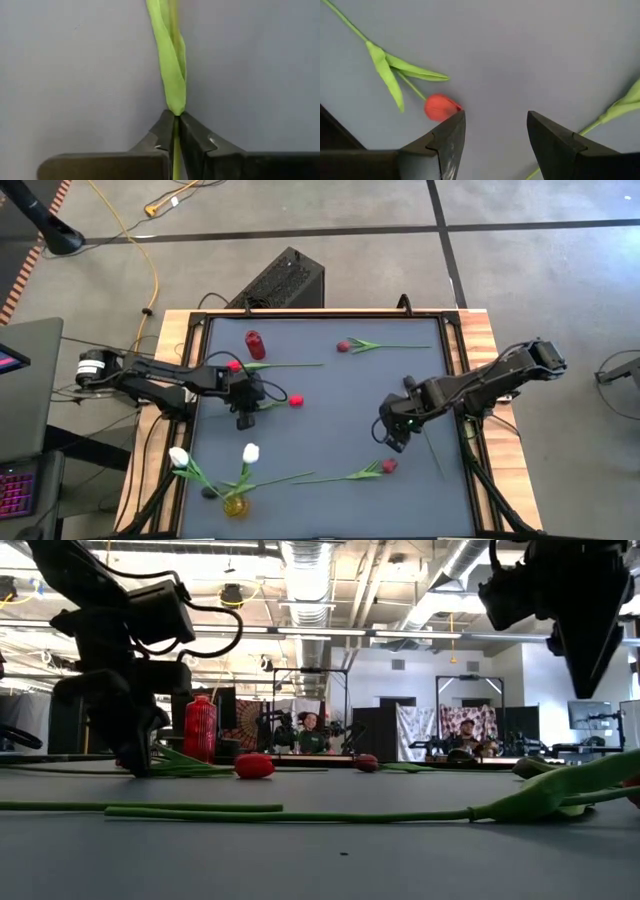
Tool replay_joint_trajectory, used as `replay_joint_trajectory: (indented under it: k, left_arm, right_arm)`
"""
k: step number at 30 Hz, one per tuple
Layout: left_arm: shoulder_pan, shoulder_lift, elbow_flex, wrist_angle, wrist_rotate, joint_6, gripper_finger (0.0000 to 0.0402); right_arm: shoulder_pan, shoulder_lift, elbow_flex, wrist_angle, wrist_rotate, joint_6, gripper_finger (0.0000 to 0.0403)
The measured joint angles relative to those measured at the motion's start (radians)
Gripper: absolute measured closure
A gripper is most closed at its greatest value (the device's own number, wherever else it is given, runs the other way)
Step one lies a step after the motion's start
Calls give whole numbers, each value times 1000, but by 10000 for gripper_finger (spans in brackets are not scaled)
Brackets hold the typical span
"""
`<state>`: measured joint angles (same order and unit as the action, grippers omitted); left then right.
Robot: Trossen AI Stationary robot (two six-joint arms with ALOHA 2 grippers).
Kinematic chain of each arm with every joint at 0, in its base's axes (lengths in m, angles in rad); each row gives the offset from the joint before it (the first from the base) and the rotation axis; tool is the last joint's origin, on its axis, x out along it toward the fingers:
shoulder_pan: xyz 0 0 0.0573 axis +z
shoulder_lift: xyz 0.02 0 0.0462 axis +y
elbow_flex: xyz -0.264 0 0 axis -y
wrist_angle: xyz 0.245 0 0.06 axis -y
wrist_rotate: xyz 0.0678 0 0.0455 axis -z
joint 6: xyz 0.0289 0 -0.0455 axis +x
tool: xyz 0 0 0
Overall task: Sort flowers into vase by color
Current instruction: Put the bottom left red tulip into the yellow vase
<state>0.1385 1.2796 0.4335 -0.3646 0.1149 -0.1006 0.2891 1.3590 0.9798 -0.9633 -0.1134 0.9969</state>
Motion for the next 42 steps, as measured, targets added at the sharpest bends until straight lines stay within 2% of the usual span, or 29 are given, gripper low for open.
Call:
replay_joint_trajectory:
  k: [6, 10, 14, 18, 22, 28, 33, 37, 42]
  left_arm:
    - [26, -50, 17, 92, 54, 18, 400]
    - [55, -99, 56, 287, 118, 84, 401]
    - [92, -108, 67, 539, 286, 106, 401]
    - [133, -95, 68, 751, 404, 96, 401]
    - [181, -98, 68, 984, 597, 56, 401]
    - [243, -99, 104, 1285, 908, -74, 401]
    - [231, -99, 176, 1472, 1068, -212, 401]
    - [183, -99, 254, 1511, 1146, -330, 401]
    - [65, -99, 316, 1499, 1168, -492, 401]
  right_arm:
    - [51, 0, 0, 7, -37, 119, 163]
    - [96, 0, 0, 11, -49, 213, 163]
    - [132, 0, 0, 36, -50, 300, 163]
    - [160, 0, 1, 84, -49, 392, 163]
    - [178, 0, 1, 148, -38, 463, 163]
    - [183, 0, 1, 237, 80, 542, 163]
    - [172, 2, 1, 276, 197, 569, 163]
    - [160, 3, 1, 290, 261, 597, 163]
    - [159, 3, 1, 314, 362, 606, 163]
